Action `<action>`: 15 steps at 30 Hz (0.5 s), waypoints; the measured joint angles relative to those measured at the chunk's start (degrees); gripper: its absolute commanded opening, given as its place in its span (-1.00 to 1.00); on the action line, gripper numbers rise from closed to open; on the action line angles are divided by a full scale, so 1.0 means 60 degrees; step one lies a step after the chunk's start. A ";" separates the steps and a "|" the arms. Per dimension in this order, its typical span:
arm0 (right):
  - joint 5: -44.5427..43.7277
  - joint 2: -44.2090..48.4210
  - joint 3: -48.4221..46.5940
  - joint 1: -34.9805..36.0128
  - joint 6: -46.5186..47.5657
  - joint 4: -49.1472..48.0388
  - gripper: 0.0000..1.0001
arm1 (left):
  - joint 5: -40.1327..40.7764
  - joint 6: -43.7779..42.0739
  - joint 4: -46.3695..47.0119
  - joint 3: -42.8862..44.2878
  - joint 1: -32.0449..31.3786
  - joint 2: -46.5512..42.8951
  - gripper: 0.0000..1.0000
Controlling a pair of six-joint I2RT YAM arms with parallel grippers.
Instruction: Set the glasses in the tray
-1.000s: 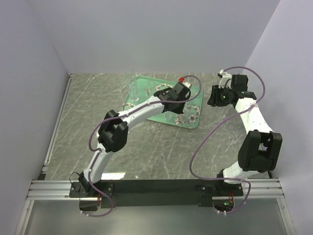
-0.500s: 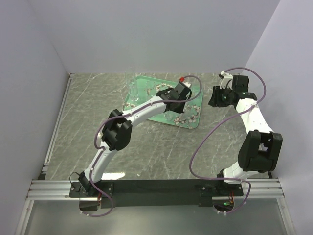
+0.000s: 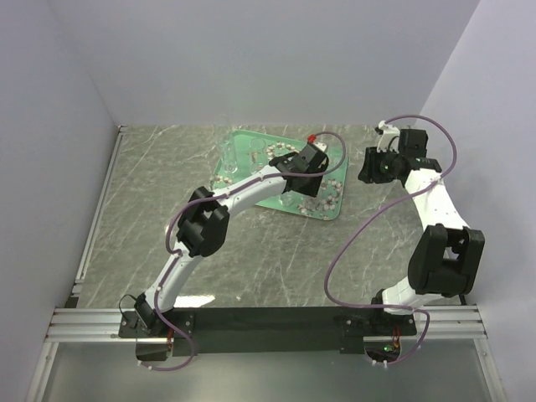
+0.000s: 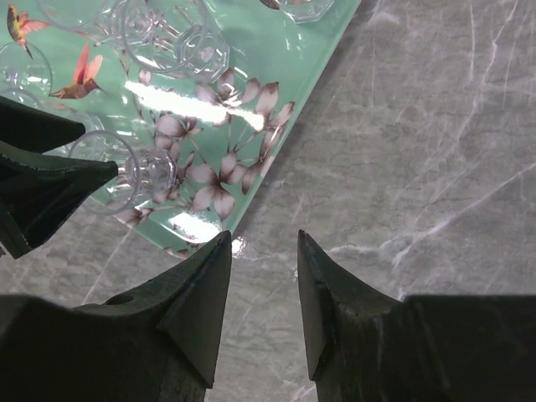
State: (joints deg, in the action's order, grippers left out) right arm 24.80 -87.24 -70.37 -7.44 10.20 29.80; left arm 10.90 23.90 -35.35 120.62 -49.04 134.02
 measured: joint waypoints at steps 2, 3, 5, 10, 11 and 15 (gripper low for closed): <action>-0.0022 0.0080 0.0000 0.0000 0.0036 0.0040 -0.10 | 0.0000 0.0007 0.0044 0.0011 0.0000 -0.0007 0.18; -0.0025 0.0142 0.0000 0.0000 0.0062 0.0055 -0.10 | 0.0004 0.0029 0.0073 0.0011 0.0000 -0.0022 0.22; -0.0062 0.0270 0.0000 0.0000 0.0109 0.0076 -0.10 | -0.0007 0.0062 0.0120 -0.0022 0.0000 -0.0120 0.33; -0.0288 0.0619 -0.0004 -0.0007 0.0284 0.0146 -0.09 | -0.0098 0.0157 0.0499 -0.0641 0.0000 -0.1184 0.58; -0.0350 0.0729 0.0000 -0.0011 0.0324 0.0146 -0.09 | -0.0138 0.0208 0.0645 -0.0801 0.0000 -0.1504 0.73; -0.0561 0.1359 0.0040 -0.0040 0.0503 0.0138 -0.07 | -0.0251 0.0251 0.1177 -0.1253 0.0000 -0.2765 0.84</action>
State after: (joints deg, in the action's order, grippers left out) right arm 21.43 -79.09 -70.13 -7.68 13.21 30.63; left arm 9.39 25.41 -28.29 113.10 -49.04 117.43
